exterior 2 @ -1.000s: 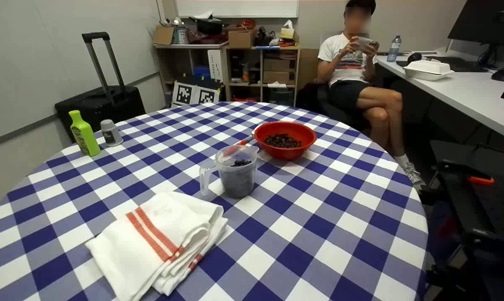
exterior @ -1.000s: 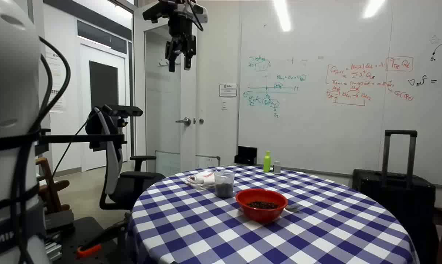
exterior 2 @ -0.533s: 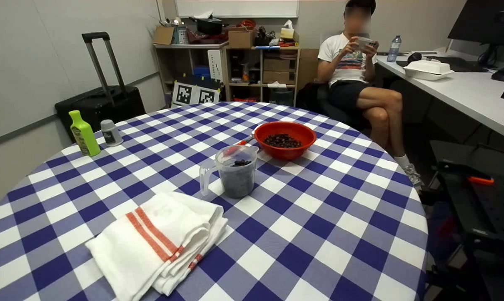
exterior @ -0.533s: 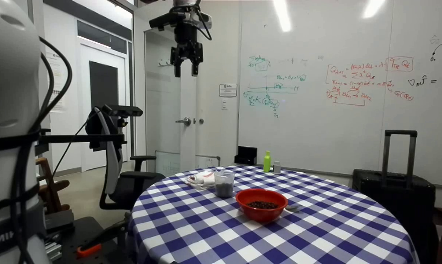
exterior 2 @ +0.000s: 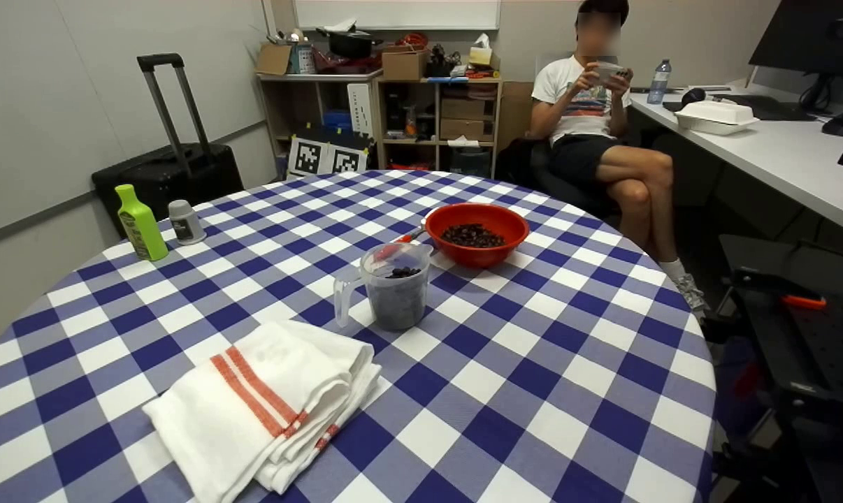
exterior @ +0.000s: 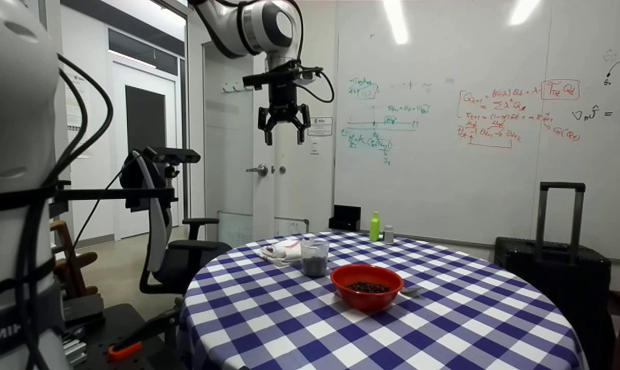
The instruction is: Pick up the cup from the table, pour some of its contents in the bowl and put the cup back on the table.
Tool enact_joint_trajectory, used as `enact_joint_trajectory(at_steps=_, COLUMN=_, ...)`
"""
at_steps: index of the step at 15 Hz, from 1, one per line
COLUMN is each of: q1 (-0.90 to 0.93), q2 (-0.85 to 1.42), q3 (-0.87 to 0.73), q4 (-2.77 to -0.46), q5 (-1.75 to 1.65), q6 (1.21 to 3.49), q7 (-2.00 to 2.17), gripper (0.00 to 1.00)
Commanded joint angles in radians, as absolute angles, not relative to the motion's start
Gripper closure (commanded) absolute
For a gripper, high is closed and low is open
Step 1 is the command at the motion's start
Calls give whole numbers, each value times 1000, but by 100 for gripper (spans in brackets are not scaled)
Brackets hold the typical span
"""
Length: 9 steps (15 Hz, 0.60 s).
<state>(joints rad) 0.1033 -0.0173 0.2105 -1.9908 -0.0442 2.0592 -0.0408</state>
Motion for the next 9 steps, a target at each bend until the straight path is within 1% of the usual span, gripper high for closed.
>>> enact_joint_trajectory(at_steps=1, q1=132, q2=129, q3=196, q4=-1883, q5=-143, q6=2042, q7=-167, gripper=0)
enact_joint_trajectory(at_steps=9, q1=174, q2=408, q3=202, q4=-1704, q5=-292, q6=2061, q7=-405, gripper=0)
